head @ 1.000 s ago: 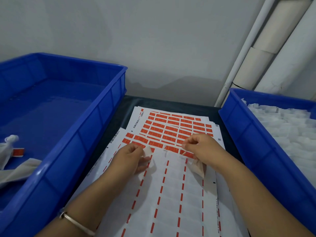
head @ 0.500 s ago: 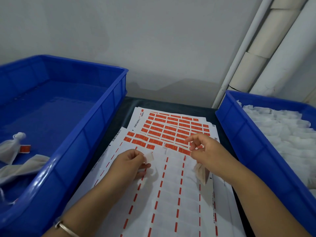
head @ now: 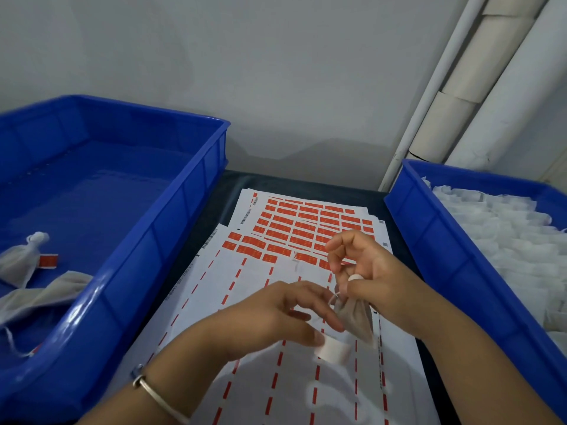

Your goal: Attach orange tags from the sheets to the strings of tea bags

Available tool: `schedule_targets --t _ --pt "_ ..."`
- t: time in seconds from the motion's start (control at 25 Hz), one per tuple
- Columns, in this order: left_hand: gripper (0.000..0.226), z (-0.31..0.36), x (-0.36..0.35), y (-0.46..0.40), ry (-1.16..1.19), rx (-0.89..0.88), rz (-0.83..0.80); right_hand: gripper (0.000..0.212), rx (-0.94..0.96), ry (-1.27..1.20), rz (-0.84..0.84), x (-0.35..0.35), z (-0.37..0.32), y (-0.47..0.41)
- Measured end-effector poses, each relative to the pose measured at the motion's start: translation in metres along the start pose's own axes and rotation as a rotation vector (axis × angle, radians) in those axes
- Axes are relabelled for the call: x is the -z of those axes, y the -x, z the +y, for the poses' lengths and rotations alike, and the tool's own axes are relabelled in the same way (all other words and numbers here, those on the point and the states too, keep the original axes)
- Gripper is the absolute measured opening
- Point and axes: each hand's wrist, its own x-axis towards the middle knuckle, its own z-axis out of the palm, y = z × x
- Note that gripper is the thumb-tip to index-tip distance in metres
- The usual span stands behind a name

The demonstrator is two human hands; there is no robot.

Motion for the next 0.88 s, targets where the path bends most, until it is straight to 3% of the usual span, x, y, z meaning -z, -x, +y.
schedule_targets --t 0.24,0.48,0.64,0.76,0.88 --pt "0.028 -0.009 0.001 0.003 -0.039 -0.020 0.080 0.044 -0.058 -0.045 0.010 0.002 0.008 0.004" --pt "0.031 -0.009 0.010 0.012 0.017 -0.008 0.076 0.017 -0.104 0.323 0.014 -0.003 0.008 0.008" --pt "0.031 -0.009 0.012 0.015 0.031 -0.001 0.075 0.020 -0.102 0.342 0.008 -0.008 0.009 0.008" --pt "0.025 -0.009 0.015 0.018 0.179 0.037 0.166 0.019 -0.133 0.273 0.173 -0.004 0.010 0.012" --pt "0.019 -0.012 0.009 0.013 0.498 0.076 0.506 0.010 -0.138 -0.100 0.501 -0.004 0.008 0.021"
